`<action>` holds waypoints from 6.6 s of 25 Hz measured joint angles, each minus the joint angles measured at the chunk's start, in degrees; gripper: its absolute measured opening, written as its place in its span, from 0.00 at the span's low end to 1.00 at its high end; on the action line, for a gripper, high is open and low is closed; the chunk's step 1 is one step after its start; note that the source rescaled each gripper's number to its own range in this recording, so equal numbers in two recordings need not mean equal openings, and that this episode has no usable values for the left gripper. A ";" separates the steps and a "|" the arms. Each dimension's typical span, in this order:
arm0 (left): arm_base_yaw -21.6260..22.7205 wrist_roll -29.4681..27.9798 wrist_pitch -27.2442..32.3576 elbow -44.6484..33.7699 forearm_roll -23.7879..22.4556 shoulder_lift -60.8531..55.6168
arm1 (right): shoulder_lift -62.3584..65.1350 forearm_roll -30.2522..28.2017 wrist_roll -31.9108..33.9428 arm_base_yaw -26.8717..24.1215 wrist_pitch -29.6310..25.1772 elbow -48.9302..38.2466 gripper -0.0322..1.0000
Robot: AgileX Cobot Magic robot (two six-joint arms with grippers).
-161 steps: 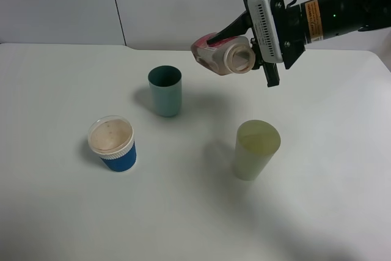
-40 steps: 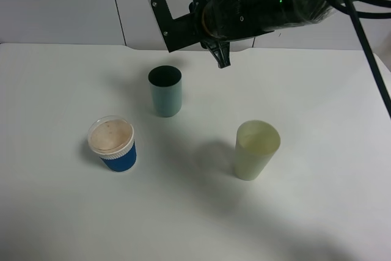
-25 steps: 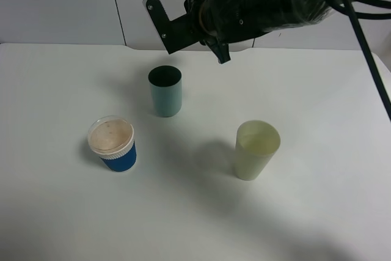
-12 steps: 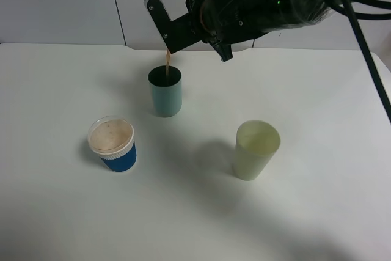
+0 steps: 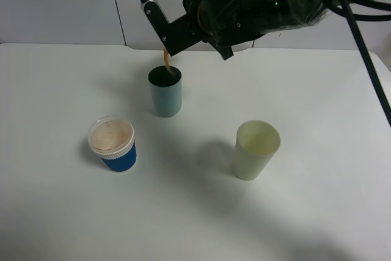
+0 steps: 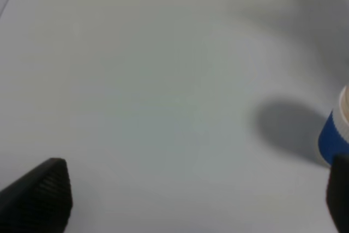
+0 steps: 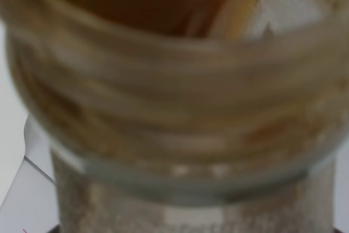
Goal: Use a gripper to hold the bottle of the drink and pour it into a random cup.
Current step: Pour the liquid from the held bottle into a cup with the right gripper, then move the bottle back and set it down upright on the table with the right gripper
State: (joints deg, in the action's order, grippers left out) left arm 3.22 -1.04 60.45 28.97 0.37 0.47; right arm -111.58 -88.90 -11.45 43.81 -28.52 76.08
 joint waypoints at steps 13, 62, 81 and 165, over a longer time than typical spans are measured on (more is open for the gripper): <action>0.00 0.00 0.00 0.00 0.00 0.00 | 0.00 -1.40 -0.06 0.16 -1.19 0.00 0.04; 0.00 0.00 0.00 0.00 0.00 0.00 | -3.18 -0.81 -9.75 1.08 -3.54 5.02 0.04; 0.00 0.00 0.00 0.00 0.00 0.00 | -3.18 -7.34 -10.25 2.50 -4.33 5.07 0.04; 0.00 0.00 0.00 0.00 -0.05 0.00 | 20.05 67.41 25.24 -37.16 62.54 -46.61 0.04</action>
State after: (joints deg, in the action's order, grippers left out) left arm 3.22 -1.04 60.45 28.97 0.32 0.47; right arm -91.53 -21.49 13.79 6.65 34.01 29.47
